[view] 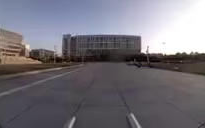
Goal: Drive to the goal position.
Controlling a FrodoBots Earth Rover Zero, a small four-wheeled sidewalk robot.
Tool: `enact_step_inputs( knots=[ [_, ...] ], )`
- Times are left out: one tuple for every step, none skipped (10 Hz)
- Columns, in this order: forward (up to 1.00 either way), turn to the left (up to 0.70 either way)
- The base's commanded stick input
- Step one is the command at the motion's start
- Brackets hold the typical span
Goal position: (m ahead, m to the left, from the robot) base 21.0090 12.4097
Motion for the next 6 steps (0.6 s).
enact_step_inputs(
  knots=[
    [0.7,0.0],
    [0.7,0.0],
    [0.7,0.0],
    [0.7,0.0],
    [0.7,0.0],
    [0.7,0.0]
  ],
)
